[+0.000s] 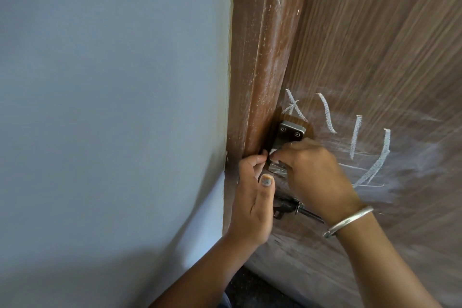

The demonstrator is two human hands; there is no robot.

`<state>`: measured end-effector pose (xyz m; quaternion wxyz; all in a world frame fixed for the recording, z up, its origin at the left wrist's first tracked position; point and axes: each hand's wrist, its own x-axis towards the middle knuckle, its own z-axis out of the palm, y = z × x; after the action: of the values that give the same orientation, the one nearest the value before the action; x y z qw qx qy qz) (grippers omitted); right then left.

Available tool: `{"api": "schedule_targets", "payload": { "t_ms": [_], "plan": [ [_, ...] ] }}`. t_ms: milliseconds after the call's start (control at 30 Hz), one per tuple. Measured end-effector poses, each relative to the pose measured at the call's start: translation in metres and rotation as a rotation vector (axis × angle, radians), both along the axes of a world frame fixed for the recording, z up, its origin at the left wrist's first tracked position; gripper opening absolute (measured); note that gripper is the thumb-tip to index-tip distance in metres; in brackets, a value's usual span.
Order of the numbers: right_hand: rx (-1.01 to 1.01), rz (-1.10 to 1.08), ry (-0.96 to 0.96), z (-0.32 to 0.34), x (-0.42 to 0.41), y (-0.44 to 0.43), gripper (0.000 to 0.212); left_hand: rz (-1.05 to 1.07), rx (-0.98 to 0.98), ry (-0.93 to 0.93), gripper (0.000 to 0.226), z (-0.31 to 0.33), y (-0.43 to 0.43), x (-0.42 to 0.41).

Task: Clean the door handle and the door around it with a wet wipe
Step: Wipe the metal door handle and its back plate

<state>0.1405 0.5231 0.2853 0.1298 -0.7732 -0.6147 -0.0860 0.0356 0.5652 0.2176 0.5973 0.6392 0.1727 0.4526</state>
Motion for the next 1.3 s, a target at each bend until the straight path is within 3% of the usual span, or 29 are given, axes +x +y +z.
{"api": "schedule_targets", "payload": {
  "t_ms": [233, 633, 1033, 1167, 1300],
  "plan": [
    [-0.090, 0.005, -0.010, 0.004, 0.002, -0.001, 0.035, 0.001, 0.027, 0.006, 0.068, -0.001, 0.001, -0.001],
    [-0.050, 0.070, 0.048, 0.008, 0.004, -0.010, 0.038, -0.013, 0.018, 0.025, 0.069, -0.003, 0.002, -0.001],
    [-0.080, 0.014, -0.032, 0.008, 0.003, -0.005, 0.033, -0.004, 0.011, 0.076, 0.061, -0.004, 0.001, -0.003],
    [-0.061, 0.092, -0.006, 0.007, 0.005, -0.011, 0.030, -0.015, -0.015, 0.068, 0.069, -0.003, 0.001, -0.003],
    [-0.041, 0.024, -0.016, 0.009, 0.007, -0.013, 0.027, -0.030, 0.002, 0.067, 0.076, -0.002, 0.002, -0.003]
  ]
}}
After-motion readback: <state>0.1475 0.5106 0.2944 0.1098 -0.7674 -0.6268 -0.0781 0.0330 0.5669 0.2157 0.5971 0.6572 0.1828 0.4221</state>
